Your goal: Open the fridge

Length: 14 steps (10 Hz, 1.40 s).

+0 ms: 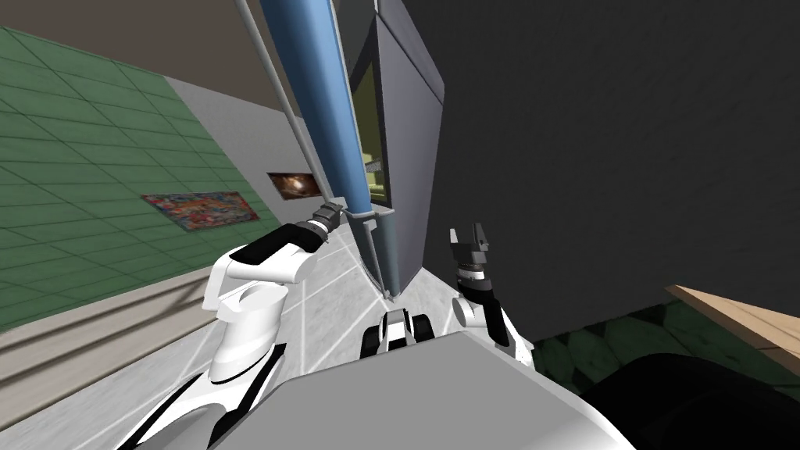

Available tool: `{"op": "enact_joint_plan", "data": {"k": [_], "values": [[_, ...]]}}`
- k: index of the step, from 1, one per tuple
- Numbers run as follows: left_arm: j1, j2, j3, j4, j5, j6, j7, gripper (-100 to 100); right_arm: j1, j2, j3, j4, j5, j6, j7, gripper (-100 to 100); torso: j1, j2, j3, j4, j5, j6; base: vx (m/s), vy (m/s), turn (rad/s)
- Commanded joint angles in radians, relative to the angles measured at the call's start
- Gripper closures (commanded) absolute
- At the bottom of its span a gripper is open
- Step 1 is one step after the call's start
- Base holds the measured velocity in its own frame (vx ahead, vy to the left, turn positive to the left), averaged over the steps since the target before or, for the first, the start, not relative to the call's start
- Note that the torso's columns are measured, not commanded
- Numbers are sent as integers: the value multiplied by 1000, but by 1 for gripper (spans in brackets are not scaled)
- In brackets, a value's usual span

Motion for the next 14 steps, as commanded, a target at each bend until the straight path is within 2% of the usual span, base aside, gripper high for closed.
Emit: {"op": "enact_joint_plan", "data": {"k": [1, 2, 4, 5, 6, 8, 9, 10, 12, 13, 14], "values": [[-62, 24, -39, 53, 62, -49, -6, 100, 0, 0, 0, 0, 0, 0, 0, 0, -6, -1, -2, 2, -2, 2, -20, 134, 291], [-80, 24, -39, 53, 79, -66, -6, 100, 0, 0, 0, 0, 0, 0, 0, 0, -4, -2, -1, 0, -2, -1, 10, 166, 328], [-80, 24, -39, 53, 79, -69, -6, 100, 0, 0, 0, 0, 0, 0, 0, 0, -10, -4, -4, 1, -3, 3, -10, 57, -3], [-107, 37, -92, 94, 137, -95, -11, 100, 0, 0, 0, 0, 0, 0, 0, 0, -16, -3, -3, 3, -5, 3, -5, 92, 365], [-125, 37, -92, 97, 149, -111, -11, 100, 0, 0, 0, 0, 0, 0, 0, 0, -10, 0, 0, -1, -3, 0, 0, 130, 299], [-126, 37, -92, 97, 149, -119, -11, 100, 0, 0, 0, 0, 0, 0, 0, 0, -9, -2, -2, 1, -2, 3, 14, 79, -9], [-150, 50, -146, 141, 212, -149, -16, 100, 0, 0, 0, 0, 0, 0, 0, 0, -14, -3, -4, 3, -4, 4, 21, 140, 386], [-172, 50, -146, 141, 218, -155, -16, 100, 0, 0, 0, 0, 0, 0, 0, 0, -10, -3, -2, 0, -3, 1, 18, 149, 292], [-172, 50, -146, 141, 218, -169, -16, 100, 0, 0, 0, 0, 0, 0, 0, 0, -15, -3, -3, 2, -3, 4, 7, 55, -6], [-197, 63, -199, 185, 282, -202, -21, 100, 0, 0, 0, 0, 0, 0, 0, 0, -20, -4, -4, 2, -5, 5, 27, 130, 342], [-218, 63, -199, 185, 288, -219, -21, 100, 0, 0, 0, 0, 0, 0, 0, 0, -13, -5, -3, -2, -3, 2, 37, 136, 286]]}}
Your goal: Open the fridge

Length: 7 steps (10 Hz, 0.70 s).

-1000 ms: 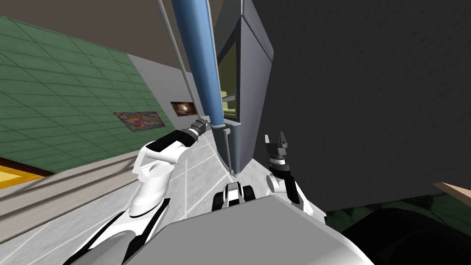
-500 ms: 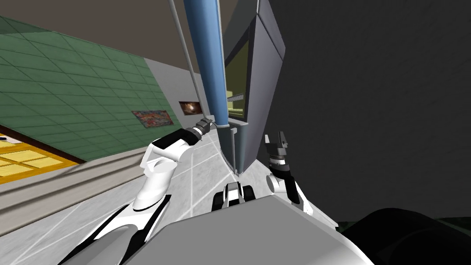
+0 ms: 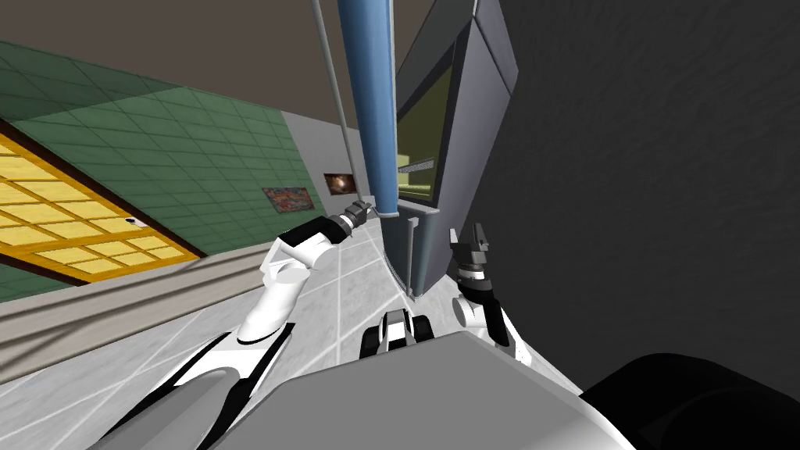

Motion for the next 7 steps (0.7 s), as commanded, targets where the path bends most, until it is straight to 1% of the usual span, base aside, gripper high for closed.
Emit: {"op": "enact_joint_plan", "data": {"k": [1, 3, 4, 5, 6, 7], "values": [[-50, 10, -2, 9, 29, -36, 2, 100, 0, 0, 0, 0, 0, 0, 0, 0, 1, 0, -1, 2, 1, 1, 32, 71, 46], [-50, 10, -2, 9, 29, -36, 2, 100, 0, 0, 0, 0, 0, 0, 0, 0, -9, 3, 0, 3, -2, 3, 2, 10, -18], [-50, 10, -2, 9, 29, -36, 2, 100, 0, 0, 0, 0, 0, 0, 0, 0, -10, 3, 1, 3, -2, 3, -17, -9, 14], [-76, 22, -56, 53, 96, -66, -3, 100, 0, 0, 0, 0, 0, 0, 0, 0, -9, 3, 0, 5, -3, 4, 36, 121, 416], [-96, 22, -56, 53, 99, -76, -3, 100, 0, 0, 0, 0, 0, 0, 0, 0, 0, 3, 2, 2, 0, 0, 60, 144, 247], [-96, 22, -56, 53, 99, -86, -3, 100, 0, 0, 0, 0, 0, 0, 0, 0, 1, 3, 2, 1, 2, 2, 22, 75, 7]]}}
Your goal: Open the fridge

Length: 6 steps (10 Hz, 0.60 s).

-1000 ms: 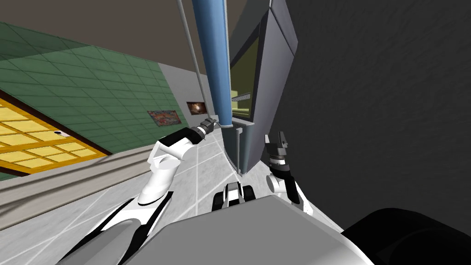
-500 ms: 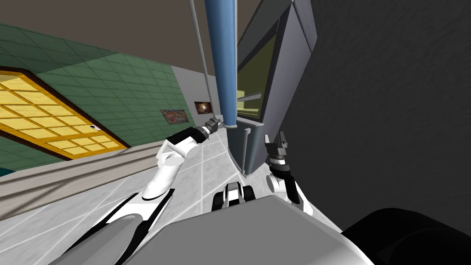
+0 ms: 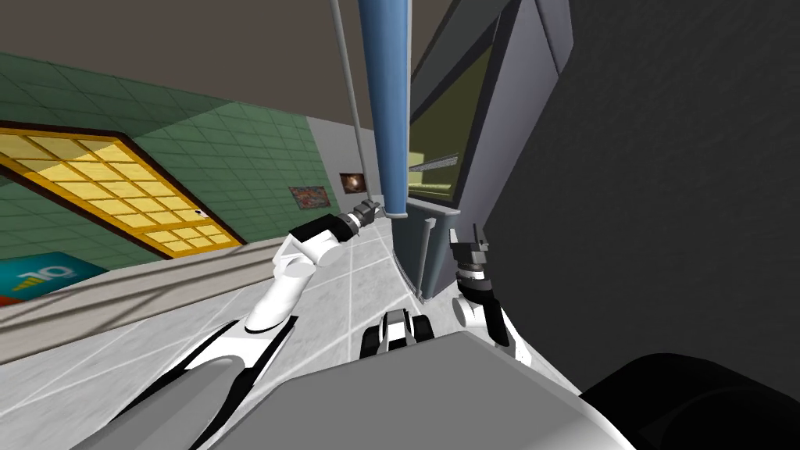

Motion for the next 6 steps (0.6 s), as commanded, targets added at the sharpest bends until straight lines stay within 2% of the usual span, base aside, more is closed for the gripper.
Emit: {"op": "enact_joint_plan", "data": {"k": [1, 2, 3, 4, 5, 6], "values": [[-31, 10, 14, 14, 14, -40, -4, 100, 0, 0, 0, 0, 0, 0, 0, 0, -8, 1, -1, 3, -2, 2, 6, 32, -26], [-31, 10, 14, 14, 14, -40, -4, 100, 0, 0, 0, 0, 0, 0, 0, 0, -13, 2, 1, 2, -4, 2, 3, 8, 0], [-56, 23, -39, 53, 61, -67, -9, 100, 0, 0, 0, 0, 0, 0, 0, 0, -14, 2, 1, 2, -5, 2, 34, 116, 395], [-76, 23, -39, 58, 83, -90, -9, 100, 0, 0, 0, 0, 0, 0, 0, 0, -4, 2, 2, -2, -2, -2, 57, 140, 253], [-77, 23, -39, 58, 83, -90, -9, 100, 0, 0, 0, 0, 0, 0, 0, 0, -2, 1, 1, 0, 0, 0, 37, 80, 27], [-56, 22, -57, 59, 84, -76, -11, 100, 0, 0, 0, 0, 0, 0, 0, 0, -10, 2, 1, 1, -2, 2, -3, 38, 11]]}}
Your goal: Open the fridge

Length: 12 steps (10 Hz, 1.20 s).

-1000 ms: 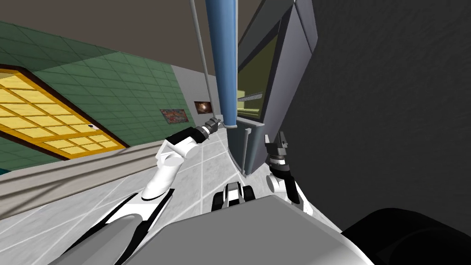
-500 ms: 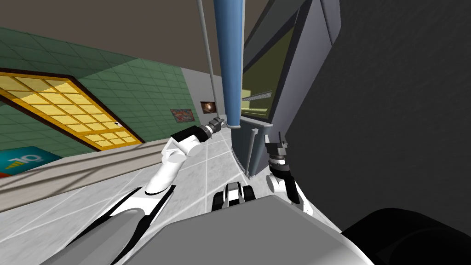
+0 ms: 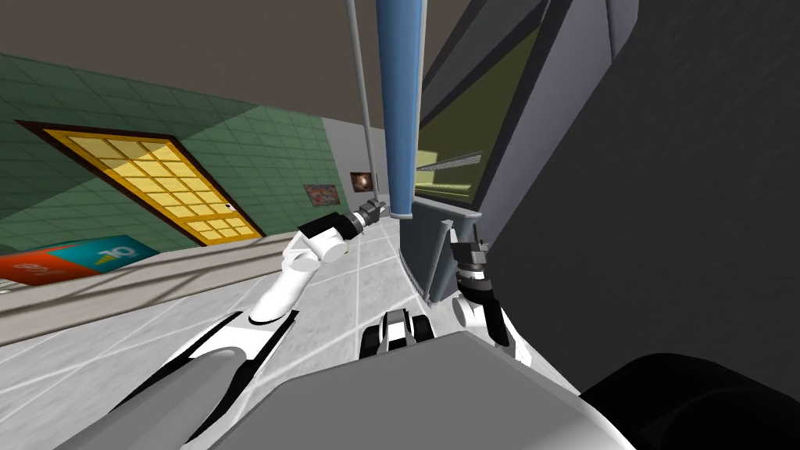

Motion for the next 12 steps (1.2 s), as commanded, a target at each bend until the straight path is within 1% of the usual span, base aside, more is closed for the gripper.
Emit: {"op": "enact_joint_plan", "data": {"k": [1, 2, 3, 4, 5, 6, 7, 8, 9, 10, 11, 12], "values": [[1, 3, -11, -27, 17, -3, 2, 100, 0, 0, 0, 0, 0, 0, 0, 0, -3, 3, 4, -5, -1, -2, 45, 162, -18], [1, 3, -11, -27, 17, -3, 2, 100, 0, 0, 0, 0, 0, 0, 0, 0, 6, 3, 6, -6, 1, -3, 109, 190, -51], [2, 7, -20, -52, 34, -5, 4, 100, 0, 0, 0, 0, 0, 0, 0, 0, 9, 1, 4, -7, 3, -4, 139, 218, -55], [2, 7, -20, -52, 34, -5, 4, 100, 0, 0, 0, 0, 0, 0, 0, 0, 9, -1, 2, -6, 3, -4, 154, 184, -20], [2, 11, -28, -76, 51, -7, 6, 100, 0, 0, 0, 0, 0, 0, 0, 0, 3, -2, 1, -6, 2, -3, 158, 224, -22], [2, 11, -28, -76, 51, -7, 6, 100, 0, 0, 0, 0, 0, 0, 0, 0, 2, -4, -1, -5, 0, -1, 176, 228, -34], [3, 16, -37, -101, 69, -9, 8, 100, 0, 0, 0, 0, 0, 0, 0, 0, -2, -6, -3, -5, -1, 0, 191, 257, -49], [3, 16, -37, -101, 69, -9, 8, 100, 0, 0, 0, 0, 0, 0, 0, 0, -3, -8, -5, -5, -1, 0, 157, 232, -11], [4, 20, -45, -125, 86, -11, 10, 100, 0, 0, 0, 0, 0, 0, 0, 0, -8, -7, -5, -4, -3, 2, 187, 241, -55], [4, 20, -45, -125, 86, -11, 10, 100, 0, 0, 0, 0, 0, 0, 0, 0, -9, -9, -7, -3, -4, 3, 149, 206, -26], [5, 24, -54, -150, 103, -13, 13, 100, 0, 0, 0, 0, 0, 0, 0, 0, -14, -8, -7, -3, -5, 3, 155, 207, -29], [5, 24, -54, -150, 103, -13, 13, 100, 0, 0, 0, 0, 0, 0, 0, 0, -13, -7, -6, -3, -5, 3, 142, 152, -29]]}}
